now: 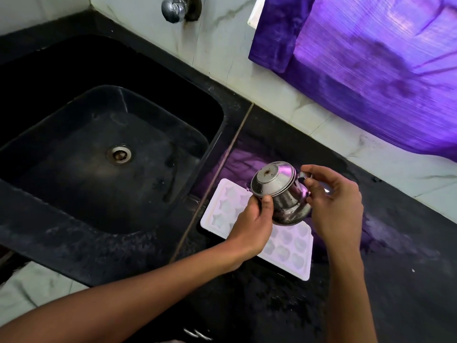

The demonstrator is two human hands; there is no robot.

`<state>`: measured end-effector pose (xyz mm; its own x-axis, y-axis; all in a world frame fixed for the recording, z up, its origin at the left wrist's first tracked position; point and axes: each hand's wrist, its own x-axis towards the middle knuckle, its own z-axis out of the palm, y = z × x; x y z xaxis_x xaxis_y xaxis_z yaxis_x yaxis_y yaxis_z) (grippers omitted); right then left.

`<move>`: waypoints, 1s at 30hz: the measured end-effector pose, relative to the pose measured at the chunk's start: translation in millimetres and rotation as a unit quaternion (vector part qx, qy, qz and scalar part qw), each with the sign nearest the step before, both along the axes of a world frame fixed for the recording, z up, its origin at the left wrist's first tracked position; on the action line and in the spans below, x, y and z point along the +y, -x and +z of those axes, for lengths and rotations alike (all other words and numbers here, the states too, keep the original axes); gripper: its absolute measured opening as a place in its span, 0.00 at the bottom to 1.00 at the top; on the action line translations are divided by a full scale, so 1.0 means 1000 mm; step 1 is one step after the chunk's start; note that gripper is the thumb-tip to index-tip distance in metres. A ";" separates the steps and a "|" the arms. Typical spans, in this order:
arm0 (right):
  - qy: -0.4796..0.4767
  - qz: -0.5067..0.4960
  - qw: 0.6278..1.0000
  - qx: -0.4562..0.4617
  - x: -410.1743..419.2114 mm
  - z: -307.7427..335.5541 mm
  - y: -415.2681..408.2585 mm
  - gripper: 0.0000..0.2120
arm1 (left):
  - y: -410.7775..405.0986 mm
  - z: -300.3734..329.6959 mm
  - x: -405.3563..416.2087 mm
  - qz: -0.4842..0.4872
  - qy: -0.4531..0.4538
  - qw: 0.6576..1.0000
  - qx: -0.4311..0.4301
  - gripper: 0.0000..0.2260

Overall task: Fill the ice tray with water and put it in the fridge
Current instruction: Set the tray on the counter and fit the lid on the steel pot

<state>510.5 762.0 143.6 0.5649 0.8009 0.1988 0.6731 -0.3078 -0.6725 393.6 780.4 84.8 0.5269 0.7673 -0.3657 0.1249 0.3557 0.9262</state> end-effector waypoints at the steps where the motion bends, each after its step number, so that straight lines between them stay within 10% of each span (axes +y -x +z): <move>1: 0.001 -0.001 1.000 -0.004 0.000 0.000 0.000 0.14 | 0.000 0.000 0.001 0.000 0.002 1.000 -0.001 0.21; 30: -0.014 0.027 1.000 -0.009 0.000 0.005 -0.002 0.16 | 0.002 0.004 -0.001 0.008 0.001 1.000 -0.024 0.19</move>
